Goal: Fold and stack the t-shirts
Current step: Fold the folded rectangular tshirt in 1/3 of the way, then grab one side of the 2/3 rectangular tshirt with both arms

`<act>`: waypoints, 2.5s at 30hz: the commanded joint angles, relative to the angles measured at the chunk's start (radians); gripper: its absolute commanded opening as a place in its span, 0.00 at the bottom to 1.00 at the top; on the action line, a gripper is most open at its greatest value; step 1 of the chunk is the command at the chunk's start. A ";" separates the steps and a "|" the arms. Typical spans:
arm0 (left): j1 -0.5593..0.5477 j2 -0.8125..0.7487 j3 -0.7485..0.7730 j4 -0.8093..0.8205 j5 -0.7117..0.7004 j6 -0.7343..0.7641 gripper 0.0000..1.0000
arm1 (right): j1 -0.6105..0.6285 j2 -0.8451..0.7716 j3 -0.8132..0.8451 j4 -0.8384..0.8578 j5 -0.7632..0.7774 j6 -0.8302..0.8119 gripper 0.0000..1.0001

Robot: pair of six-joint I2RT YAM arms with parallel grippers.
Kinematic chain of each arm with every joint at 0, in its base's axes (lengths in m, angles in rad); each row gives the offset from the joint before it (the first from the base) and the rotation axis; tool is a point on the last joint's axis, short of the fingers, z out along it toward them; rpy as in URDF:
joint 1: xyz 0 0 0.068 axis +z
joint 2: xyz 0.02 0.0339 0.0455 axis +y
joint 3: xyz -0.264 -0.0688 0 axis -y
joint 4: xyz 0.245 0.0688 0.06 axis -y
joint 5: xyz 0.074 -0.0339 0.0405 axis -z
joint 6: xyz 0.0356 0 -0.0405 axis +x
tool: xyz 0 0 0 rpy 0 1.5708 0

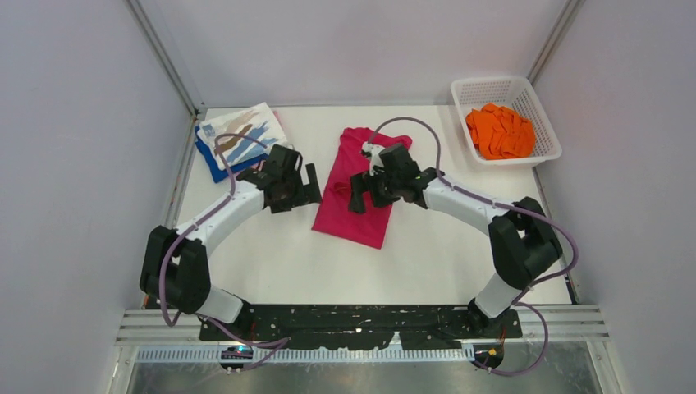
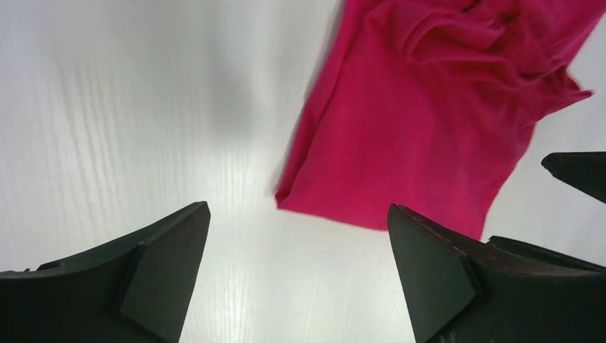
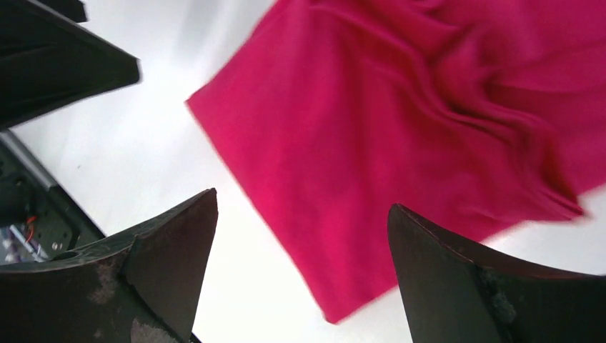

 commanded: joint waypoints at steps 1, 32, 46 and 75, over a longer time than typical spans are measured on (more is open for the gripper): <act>0.003 -0.110 -0.135 0.054 -0.068 -0.066 1.00 | 0.091 0.101 0.092 0.066 -0.082 -0.013 0.95; 0.020 0.004 -0.249 0.239 0.150 -0.121 0.74 | -0.015 -0.062 0.005 0.296 0.191 0.001 0.95; 0.018 0.139 -0.269 0.321 0.189 -0.171 0.47 | -0.014 -0.474 -0.439 0.313 0.178 -0.009 0.96; 0.017 0.068 -0.276 0.284 0.189 -0.170 0.00 | 0.415 0.117 -0.022 -0.219 0.507 -0.357 0.38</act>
